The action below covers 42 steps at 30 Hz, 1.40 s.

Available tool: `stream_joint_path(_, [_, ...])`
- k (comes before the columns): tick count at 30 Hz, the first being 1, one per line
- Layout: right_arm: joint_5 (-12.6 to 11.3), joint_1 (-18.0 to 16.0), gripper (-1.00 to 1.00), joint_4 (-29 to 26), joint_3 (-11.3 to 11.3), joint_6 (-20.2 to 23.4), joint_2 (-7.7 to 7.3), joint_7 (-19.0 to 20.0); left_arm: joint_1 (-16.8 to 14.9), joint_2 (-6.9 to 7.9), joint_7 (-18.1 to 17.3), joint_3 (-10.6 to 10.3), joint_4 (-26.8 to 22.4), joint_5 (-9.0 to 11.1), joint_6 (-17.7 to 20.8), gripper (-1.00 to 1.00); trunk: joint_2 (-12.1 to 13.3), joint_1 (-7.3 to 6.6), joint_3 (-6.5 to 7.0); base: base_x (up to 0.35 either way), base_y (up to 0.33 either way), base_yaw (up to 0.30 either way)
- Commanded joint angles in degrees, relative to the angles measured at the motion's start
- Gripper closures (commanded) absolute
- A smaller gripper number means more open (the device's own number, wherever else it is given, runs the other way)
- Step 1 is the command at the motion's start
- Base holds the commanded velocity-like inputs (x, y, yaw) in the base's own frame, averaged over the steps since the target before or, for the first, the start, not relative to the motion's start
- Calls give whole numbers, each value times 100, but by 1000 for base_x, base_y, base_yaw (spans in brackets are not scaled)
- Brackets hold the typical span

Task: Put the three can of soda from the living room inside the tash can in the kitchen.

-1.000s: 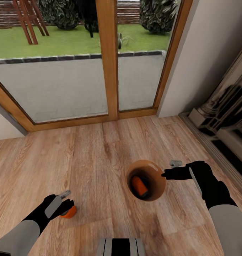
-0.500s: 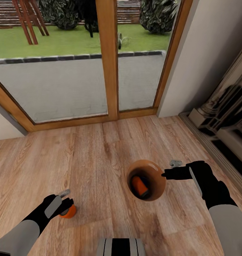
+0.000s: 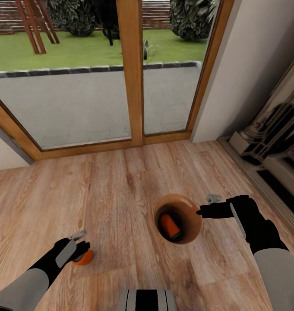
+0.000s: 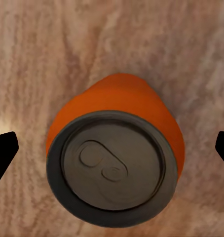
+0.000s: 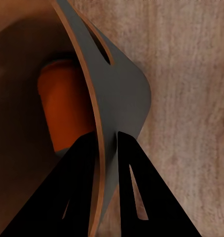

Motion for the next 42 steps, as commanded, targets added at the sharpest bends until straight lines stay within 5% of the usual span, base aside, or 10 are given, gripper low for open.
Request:
stream_joint_path(1, [-176,-1,100,-1,0,56,1,28,1,2,-1,0,0,0,-1,-100,0,-1,0,0,0,0])
stream_joint_path(6, [-176,-1,100,0,0,56,3,28,32,5,-7,2,83,5,-8,-100,0,-1,0,0,0,0])
stream_joint_path(7, [-176,-1,100,0,0,56,4,28,35,4,-8,1,121,3,-7,100,0,-1,0,0,0,0])
stream_joint_path(29, [-168,-1,100,19,5,56,9,28,64,-43,-205,53,98,83,52,100,0,-1,0,0,0,0])
stream_joint_path(42, [-159,-8,100,70,1,56,24,28,140,-86,-186,54,-351,104,175,100,17,-34,288,0,0,0])
